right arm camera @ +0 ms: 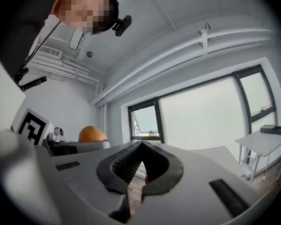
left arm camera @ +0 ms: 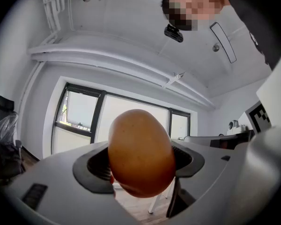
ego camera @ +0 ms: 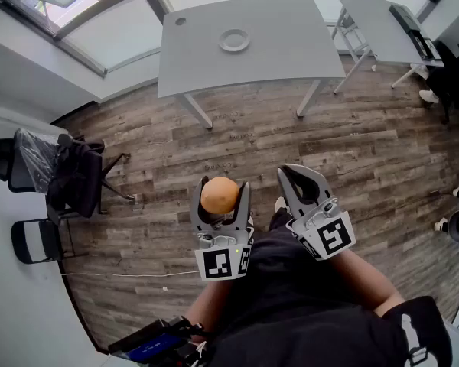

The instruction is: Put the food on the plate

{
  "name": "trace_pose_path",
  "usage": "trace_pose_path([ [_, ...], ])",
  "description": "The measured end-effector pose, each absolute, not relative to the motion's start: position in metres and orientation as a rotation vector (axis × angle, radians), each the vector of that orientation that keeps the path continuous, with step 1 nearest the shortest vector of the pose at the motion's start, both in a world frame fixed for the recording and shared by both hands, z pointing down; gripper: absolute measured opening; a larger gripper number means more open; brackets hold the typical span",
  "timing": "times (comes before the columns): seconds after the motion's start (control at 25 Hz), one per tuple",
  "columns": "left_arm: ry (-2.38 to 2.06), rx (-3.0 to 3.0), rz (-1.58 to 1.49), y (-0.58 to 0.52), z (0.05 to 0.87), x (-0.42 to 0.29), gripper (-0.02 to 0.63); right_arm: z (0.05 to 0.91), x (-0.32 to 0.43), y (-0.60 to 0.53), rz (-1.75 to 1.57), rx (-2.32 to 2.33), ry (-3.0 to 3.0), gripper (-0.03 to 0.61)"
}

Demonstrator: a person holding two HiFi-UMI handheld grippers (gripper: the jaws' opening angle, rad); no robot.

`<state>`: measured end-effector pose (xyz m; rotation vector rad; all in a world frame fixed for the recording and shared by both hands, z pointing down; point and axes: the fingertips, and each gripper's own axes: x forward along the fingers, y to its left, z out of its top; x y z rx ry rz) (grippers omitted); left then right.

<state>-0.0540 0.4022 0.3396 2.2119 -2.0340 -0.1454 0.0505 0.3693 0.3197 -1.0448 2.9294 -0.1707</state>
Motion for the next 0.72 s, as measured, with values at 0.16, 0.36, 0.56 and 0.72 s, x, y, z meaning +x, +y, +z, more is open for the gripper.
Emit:
trace_pose_path([
  [0.16, -2.068, 2.19, -0.139, 0.397, 0.343, -0.045, 0.342, 0.324, 0.059, 0.36, -0.242, -1.002, 2.914, -0.003],
  [0.36, -2.029, 2.194, -0.114, 0.396, 0.357, -0.024, 0.342, 0.333, 0.075, 0.353, -0.34, -1.024, 2.869, -0.003],
  [0.56, -2.001, 2.197, -0.093, 0.389, 0.368, 0.002, 0.342, 0.337, 0.098, 0.344, -0.309, -1.066, 2.871, -0.003],
  [0.72, -2.013, 2.213, -0.088, 0.375, 0.368, 0.013, 0.342, 0.344, 0.113, 0.332, -0.267, -1.113, 2.898, -0.003],
])
